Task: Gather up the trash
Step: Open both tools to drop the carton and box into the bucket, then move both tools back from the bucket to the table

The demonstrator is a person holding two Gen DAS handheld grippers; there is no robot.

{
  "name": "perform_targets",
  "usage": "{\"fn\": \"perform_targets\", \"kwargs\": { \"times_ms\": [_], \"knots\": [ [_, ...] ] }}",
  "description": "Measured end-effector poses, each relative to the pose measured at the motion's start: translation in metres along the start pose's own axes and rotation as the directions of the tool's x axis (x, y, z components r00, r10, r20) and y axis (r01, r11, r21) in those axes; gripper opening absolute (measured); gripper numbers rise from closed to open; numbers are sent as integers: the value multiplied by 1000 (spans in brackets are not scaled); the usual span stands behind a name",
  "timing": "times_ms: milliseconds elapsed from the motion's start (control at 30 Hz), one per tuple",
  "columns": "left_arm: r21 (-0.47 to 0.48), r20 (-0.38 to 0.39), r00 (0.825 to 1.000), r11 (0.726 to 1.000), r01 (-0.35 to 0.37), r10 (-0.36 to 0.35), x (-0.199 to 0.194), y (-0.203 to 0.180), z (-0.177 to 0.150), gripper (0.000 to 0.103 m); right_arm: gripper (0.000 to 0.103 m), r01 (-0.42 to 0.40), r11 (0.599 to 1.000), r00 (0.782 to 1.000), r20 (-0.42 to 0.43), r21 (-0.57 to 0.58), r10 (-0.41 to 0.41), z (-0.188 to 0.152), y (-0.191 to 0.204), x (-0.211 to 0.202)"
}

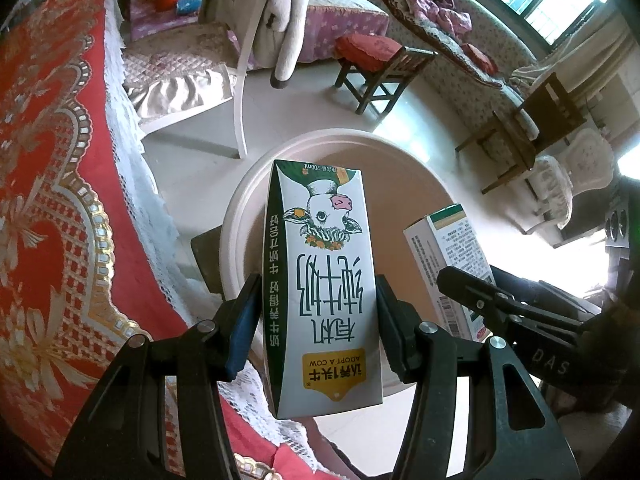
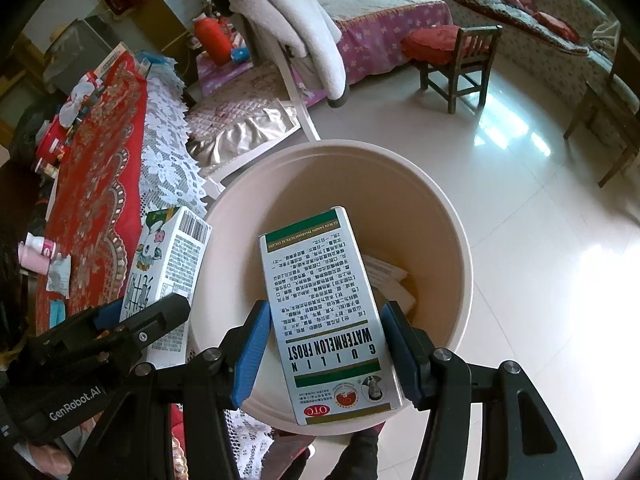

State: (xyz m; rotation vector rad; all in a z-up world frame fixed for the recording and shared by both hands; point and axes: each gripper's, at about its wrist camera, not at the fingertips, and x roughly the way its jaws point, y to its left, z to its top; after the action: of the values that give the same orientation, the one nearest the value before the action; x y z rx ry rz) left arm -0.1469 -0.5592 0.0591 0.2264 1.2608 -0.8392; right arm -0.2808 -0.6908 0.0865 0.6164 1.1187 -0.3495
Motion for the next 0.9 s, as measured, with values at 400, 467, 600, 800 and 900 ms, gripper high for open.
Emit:
{"fn": "perform_targets", "kwargs": {
  "times_ms": [400,467,600,800,900],
  "knots": [
    [-25,-36,993,993,114,-115,7,2,-3,57,61,16,999,1000,-25,50,-15,-1,-11,8],
    [-20,-33,993,994,110,-111,5,0,-5,58,64,14,998,1000,-26,60,-13,-1,-14,9],
    [-21,-27,995,995,97,-98,0,0,-8,58,64,17,998,999,-32,60,-15,-4,-13,8],
    [-25,9,999,999,41,-41,-16,6,-14,58,64,6,1000,1000,-27,28,-5,-5,0,4],
    [-25,39,999,1000,-6,7,-27,13,-17,58,64,-5,1000,1000,-26,7,5,-5,11,3]
  ]
}}
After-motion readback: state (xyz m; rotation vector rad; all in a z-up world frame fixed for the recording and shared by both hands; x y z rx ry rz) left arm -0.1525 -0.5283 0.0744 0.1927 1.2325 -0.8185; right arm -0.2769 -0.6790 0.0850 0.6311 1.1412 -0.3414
